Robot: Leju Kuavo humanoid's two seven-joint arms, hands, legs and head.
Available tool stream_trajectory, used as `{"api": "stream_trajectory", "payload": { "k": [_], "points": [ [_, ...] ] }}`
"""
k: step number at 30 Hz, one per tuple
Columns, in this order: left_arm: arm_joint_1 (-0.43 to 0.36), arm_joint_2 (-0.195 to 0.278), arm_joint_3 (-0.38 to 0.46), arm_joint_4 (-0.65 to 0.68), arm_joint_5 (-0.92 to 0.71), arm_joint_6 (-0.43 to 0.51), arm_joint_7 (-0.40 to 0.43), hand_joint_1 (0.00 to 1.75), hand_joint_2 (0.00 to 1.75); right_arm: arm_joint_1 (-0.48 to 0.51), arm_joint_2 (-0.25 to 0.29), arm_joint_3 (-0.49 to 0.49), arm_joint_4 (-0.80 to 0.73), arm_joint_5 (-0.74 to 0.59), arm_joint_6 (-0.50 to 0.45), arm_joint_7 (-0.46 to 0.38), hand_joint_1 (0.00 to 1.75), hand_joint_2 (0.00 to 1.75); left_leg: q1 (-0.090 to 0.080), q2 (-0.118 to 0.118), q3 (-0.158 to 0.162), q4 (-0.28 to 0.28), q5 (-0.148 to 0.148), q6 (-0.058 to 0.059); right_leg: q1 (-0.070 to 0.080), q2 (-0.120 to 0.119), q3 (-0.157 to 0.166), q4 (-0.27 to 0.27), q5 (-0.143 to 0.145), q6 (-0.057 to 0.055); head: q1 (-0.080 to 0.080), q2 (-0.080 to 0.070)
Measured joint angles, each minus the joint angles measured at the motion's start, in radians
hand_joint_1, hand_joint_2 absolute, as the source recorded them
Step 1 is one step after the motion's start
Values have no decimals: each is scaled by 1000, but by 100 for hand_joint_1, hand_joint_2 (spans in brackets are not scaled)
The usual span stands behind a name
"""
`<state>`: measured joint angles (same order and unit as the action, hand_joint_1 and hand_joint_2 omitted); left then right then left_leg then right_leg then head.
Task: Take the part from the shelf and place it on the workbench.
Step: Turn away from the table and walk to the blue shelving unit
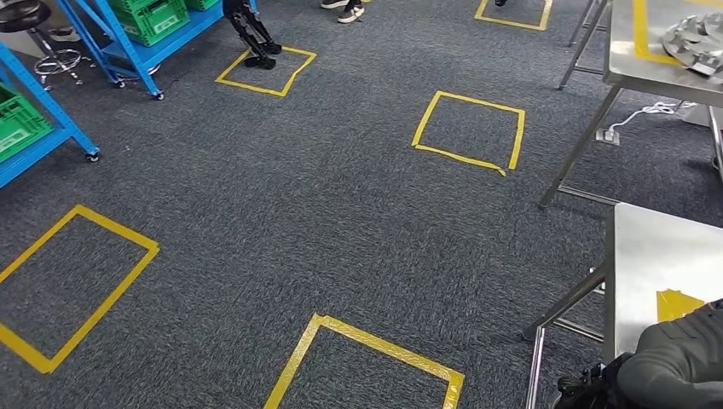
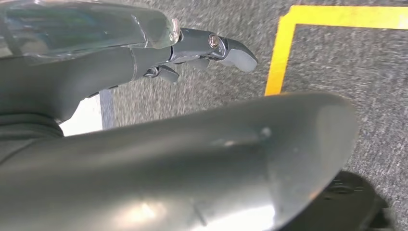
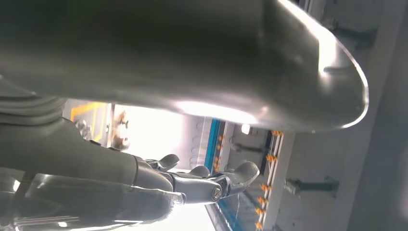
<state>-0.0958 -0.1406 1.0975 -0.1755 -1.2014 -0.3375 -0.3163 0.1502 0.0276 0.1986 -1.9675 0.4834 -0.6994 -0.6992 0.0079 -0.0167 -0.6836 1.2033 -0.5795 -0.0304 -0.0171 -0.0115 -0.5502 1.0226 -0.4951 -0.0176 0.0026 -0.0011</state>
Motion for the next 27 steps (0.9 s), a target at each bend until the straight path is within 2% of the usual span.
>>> {"api": "stream_trajectory", "payload": {
  "k": [1, 2, 3, 4, 5, 7, 8, 9, 10, 11, 12, 13, 15, 16, 17, 18, 19, 20, 21, 23, 24, 26, 27],
  "points": [
    [0, 0, 0, 0, 0, -1, 7, 0, 0, -1, 0, 0, 2, 3, 0, 0, 0, 0, 1, 7, -31, 64, -23, -1, 1, -15, -1, 0, -1, -1, 0, 0],
    [0, -1, 0, 0, -1, -1, 12, 0, 0, -3, 0, 0, 3, 4, 0, 0, 0, 0, 1, 9, -47, 97, -28, -2, 2, -29, -1, 0, -1, -1, 0, 0],
    [2, -1, 1, 0, -1, -1, 16, 0, 0, -4, 0, 0, 4, 5, 0, 0, 0, 0, 1, 11, -43, 91, -15, -2, 2, -42, -1, 0, -2, -1, 0, 0],
    [3, -1, 2, 0, -2, -1, 20, 0, 0, -5, 0, -1, 5, 5, 0, 0, 0, 0, 1, 18, -15, 40, 14, -1, 2, -54, 0, 0, -3, 0, 0, 0],
    [3, -1, 4, 0, -2, -1, 23, 0, 0, -6, 0, -1, 6, 6, 0, 0, 0, 0, 1, 35, 28, -38, 49, 1, 2, -65, 3, 0, -5, 2, 0, 0],
    [1, 0, 7, 0, -3, 0, 28, 0, 0, -9, 0, -1, 6, 9, 0, 0, 0, 0, -5, 73, 101, -168, 91, 7, 7, -83, 9, 1, -11, 10, 1, 0],
    [0, 0, 8, 0, -4, 0, 29, 0, 0, -10, 1, -1, 6, 12, 0, 0, 0, 0, -8, 83, 118, -197, 96, 11, 9, -91, 12, 1, -13, 15, 1, 0],
    [-1, -1, 8, 0, -4, 0, 30, 0, 0, -11, 1, -1, 6, 14, 0, 0, 0, 0, -11, 79, 120, -202, 94, 16, 11, -99, 14, 0, -14, 20, 2, 0],
    [0, -1, 9, 0, -4, 0, 31, 0, 0, -14, 2, -1, 6, 15, 0, 0, 0, 0, -11, 67, 120, -204, 96, 22, 10, -108, 18, -2, -14, 24, 2, 0],
    [0, -1, 9, 0, -4, 0, 31, 0, 0, -16, 3, -1, 6, 17, 0, 0, 0, 0, -9, 56, 122, -206, 98, 27, 8, -108, 21, -1, -18, 30, 2, 0],
    [1, 0, 10, 0, -4, 0, 32, 0, 0, -18, 3, -1, 6, 17, 0, 0, 0, 0, -6, 45, 124, -209, 101, 33, 6, -94, 20, 10, -28, 35, 4, 0],
    [0, 0, 10, 0, -4, 0, 32, 0, 0, -19, 3, 0, 6, 20, 0, 0, 0, 0, -2, 34, 126, -211, 104, 39, 5, -69, 7, 43, -49, 40, 6, 0],
    [-3, 0, 12, 0, -2, 0, 29, 0, 0, -19, 5, 0, 8, 30, 0, 0, 0, 0, 1, 9, 125, -212, 108, 47, 2, -14, -52, 170, -111, 45, 10, 0],
    [-3, 0, 13, 0, 1, -1, 26, 0, 0, -19, 6, 2, 9, 38, 0, 0, 0, 0, 1, -4, 123, -212, 108, 48, 2, -1, -87, 239, -136, 46, 10, 0],
    [-3, 0, 15, 0, 4, -1, 24, 0, 0, -19, 9, 4, 11, 46, 0, 0, 0, 0, 0, -18, 123, -211, 109, 49, 2, 4, -112, 284, -144, 46, 10, 0],
    [-2, 0, 17, 0, 7, -1, 22, 0, 0, -19, 12, 7, 13, 53, 0, 0, 0, 0, 0, -33, 124, -211, 109, 49, 2, 6, -118, 287, -132, 45, 10, 0],
    [-1, 1, 19, 0, 10, -1, 21, 0, 0, -19, 16, 10, 17, 55, 0, 0, 0, 0, 0, -47, 125, -211, 108, 48, 1, 10, -104, 250, -102, 42, 10, 0],
    [-1, 1, 20, 0, 13, 0, 21, 0, 0, -21, 18, 13, 24, 52, 1, 2, 0, 0, 1, -62, 127, -210, 108, 47, 0, 20, -74, 181, -61, 39, 10, 0],
    [0, 1, 21, 0, 13, 0, 21, 0, 0, -28, 20, 16, 46, 48, 5, 13, 0, 0, 0, -76, 128, -209, 108, 44, -3, 46, -42, 106, -28, 36, 10, 0],
    [0, 0, 21, 0, 6, 1, 29, 0, 0, -69, 19, 13, 166, 50, 31, 79, 0, 0, 2, -95, 121, -208, 109, 31, -3, 91, -1, 11, 4, 32, 10, 0],
    [0, 0, 21, 0, -2, 0, 35, 0, 0, -108, 17, 6, 281, 48, 71, 137, 0, 0, 6, -101, 116, -209, 110, 23, 0, 103, 4, -1, 4, 29, 9, 0],
    [-4, -1, 15, 0, -21, -7, 47, 0, 0, -212, 9, -23, 602, 29, 188, 279, 0, 0, 13, -110, 108, -211, 114, 8, 5, 86, 6, -8, 10, 19, 9, 0],
    [-9, -2, 12, 0, -27, -10, 52, 0, 0, -255, 2, -39, 779, 24, 253, 382, 0, 0, 14, -95, 103, -203, 108, 4, 5, 70, 8, -12, 13, 13, 6, 0]
  ]
}}
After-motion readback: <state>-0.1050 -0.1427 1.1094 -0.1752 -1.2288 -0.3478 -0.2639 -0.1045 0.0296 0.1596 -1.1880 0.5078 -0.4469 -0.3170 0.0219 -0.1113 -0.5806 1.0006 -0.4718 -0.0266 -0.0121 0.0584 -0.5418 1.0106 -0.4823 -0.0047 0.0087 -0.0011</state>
